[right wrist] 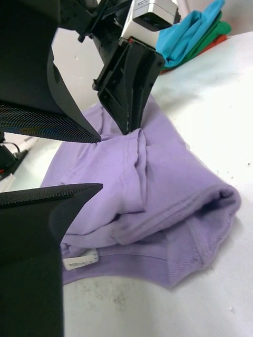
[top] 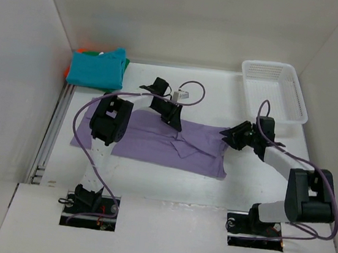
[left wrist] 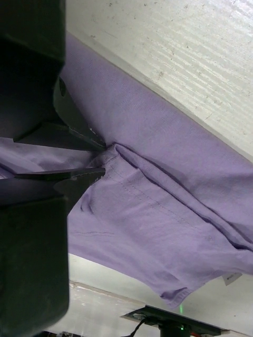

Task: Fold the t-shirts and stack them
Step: Fold the other side of the tshirt into a rectangle, then rotate the tshirt 70 degrees

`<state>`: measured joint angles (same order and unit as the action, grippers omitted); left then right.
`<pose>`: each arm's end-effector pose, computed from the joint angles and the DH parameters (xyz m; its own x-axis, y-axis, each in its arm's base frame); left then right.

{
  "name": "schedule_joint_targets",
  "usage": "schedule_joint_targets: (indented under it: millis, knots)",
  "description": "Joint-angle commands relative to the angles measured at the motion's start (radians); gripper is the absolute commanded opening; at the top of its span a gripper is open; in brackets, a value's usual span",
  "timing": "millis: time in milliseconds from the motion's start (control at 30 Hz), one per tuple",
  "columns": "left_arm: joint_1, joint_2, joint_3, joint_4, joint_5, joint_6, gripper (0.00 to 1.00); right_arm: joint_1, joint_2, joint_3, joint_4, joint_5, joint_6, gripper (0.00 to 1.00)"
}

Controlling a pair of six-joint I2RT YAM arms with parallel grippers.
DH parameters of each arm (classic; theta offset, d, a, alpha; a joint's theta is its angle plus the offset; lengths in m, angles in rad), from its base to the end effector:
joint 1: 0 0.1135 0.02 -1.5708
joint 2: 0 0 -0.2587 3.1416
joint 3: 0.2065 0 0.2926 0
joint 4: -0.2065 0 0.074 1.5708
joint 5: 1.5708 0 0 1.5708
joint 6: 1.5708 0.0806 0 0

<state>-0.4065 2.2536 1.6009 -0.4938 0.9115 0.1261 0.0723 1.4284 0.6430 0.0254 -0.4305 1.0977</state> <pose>0.4322 -0.2554 0.0755 -0.7624 0.4121 -0.4990 0.6421 0.3852 -0.6628 0.3316 0.0577 0.1081 -0.6401 0.7647 -0.0743 0.4443 0.4473 0.7762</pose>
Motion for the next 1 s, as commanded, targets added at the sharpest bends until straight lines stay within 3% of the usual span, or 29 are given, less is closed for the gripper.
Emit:
schedule_joint_targets:
  millis: [0, 200, 400, 533, 633, 767, 967]
  knots:
    - [0.001, -0.075, -0.013, 0.029, 0.004, -0.026, 0.19, 0.027, -0.083, 0.004, -0.091, 0.094, -0.053, 0.41]
    - [0.008, -0.127, -0.015, 0.015, -0.078, -0.011, 0.22, 0.094, -0.192, 0.015, -0.292, 0.272, -0.128, 0.44]
    - [0.068, -0.274, -0.004, -0.061, -0.129, 0.030, 0.47, 0.142, -0.236, 0.049, -0.546, 0.378, -0.251, 0.56]
    - [0.189, -0.365, -0.024, -0.149, -0.212, 0.081, 0.53, 0.201, -0.319, 0.021, -0.677, 0.391, -0.234, 0.62]
    - [0.324, -0.388, -0.091, -0.181, -0.409, 0.151, 0.51, 0.232, -0.408, -0.048, -0.679, 0.375, -0.156, 0.63]
    - [0.488, -0.408, -0.222, -0.054, -0.655, 0.205, 0.51, 0.258, -0.497, -0.147, -0.602, 0.317, -0.049, 0.63]
    - [0.616, -0.364, -0.231, 0.101, -0.766, 0.216, 0.52, 0.300, -0.404, -0.174, -0.561, 0.323, -0.039, 0.64]
